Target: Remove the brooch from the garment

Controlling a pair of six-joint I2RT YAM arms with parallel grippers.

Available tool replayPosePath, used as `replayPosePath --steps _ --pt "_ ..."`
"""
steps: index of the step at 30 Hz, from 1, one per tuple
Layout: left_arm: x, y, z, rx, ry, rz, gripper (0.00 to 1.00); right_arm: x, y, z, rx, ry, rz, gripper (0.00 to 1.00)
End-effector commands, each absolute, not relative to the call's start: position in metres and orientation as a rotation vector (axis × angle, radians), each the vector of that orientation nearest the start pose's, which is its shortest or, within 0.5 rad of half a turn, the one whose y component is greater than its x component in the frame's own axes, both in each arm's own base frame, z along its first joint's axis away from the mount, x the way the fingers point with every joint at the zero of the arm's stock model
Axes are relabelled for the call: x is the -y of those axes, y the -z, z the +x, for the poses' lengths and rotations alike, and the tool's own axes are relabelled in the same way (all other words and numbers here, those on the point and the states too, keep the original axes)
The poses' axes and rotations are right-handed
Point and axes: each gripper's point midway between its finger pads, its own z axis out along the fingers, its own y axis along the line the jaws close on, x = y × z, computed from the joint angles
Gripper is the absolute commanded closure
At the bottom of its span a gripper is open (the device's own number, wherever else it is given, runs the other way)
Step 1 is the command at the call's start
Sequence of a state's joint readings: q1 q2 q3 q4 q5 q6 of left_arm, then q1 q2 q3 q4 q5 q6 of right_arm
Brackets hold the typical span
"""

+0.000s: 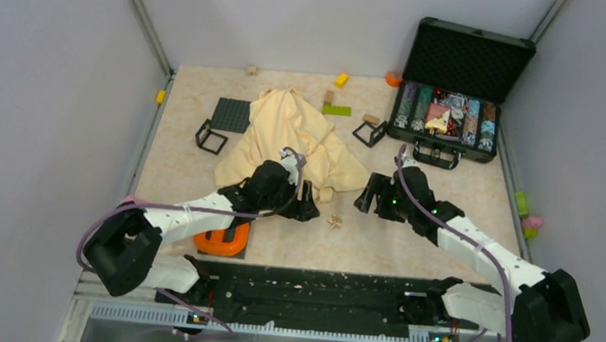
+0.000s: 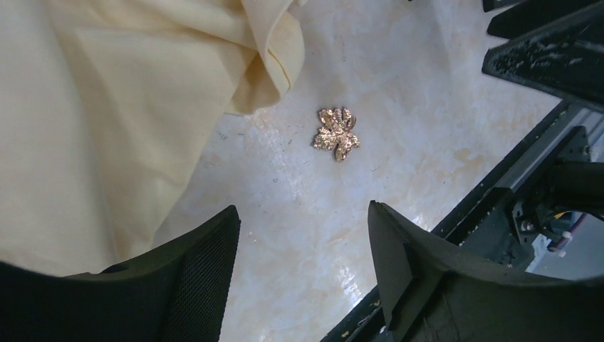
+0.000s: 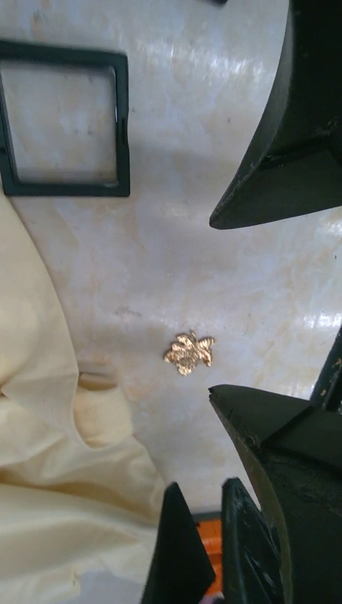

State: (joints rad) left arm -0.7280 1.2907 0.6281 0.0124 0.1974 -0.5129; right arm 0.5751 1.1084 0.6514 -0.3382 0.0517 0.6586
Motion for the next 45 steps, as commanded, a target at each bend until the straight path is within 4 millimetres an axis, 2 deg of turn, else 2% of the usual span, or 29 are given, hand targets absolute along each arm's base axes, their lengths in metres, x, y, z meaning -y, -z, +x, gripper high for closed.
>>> replayPosePath --steps 1,4,8,16,21,26,37,45 --pt "0.297 -0.102 0.230 -2.288 1.049 0.272 0.35 -0.219 -0.105 0.232 -2.354 -0.936 0.066 0.21" --pt "0.306 -0.096 0.228 -2.313 1.119 0.237 0.42 -0.237 -0.098 0.227 -2.343 -1.110 0.137 0.24" --pt "0.314 -0.091 0.229 -2.313 1.243 0.162 0.44 -0.245 -0.085 0.224 -2.361 -1.197 0.206 0.27" --pt "0.320 -0.065 0.230 -2.394 1.283 0.095 0.44 -0.241 -0.061 0.227 -2.444 -1.089 0.236 0.39" --pt "0.328 -0.054 0.227 -2.409 1.354 0.061 0.49 -0.248 -0.052 0.228 -2.469 -1.096 0.252 0.51" --pt "0.327 -0.043 0.228 -2.433 1.333 0.047 0.49 -0.252 -0.042 0.227 -2.492 -1.097 0.259 0.53" --pt "0.333 -0.035 0.234 -2.421 1.355 0.035 0.50 -0.251 -0.022 0.231 -2.523 -1.047 0.302 0.73" --pt "0.342 -0.037 0.232 -2.388 1.460 0.019 0.51 -0.249 -0.012 0.227 -2.537 -1.044 0.324 0.81"
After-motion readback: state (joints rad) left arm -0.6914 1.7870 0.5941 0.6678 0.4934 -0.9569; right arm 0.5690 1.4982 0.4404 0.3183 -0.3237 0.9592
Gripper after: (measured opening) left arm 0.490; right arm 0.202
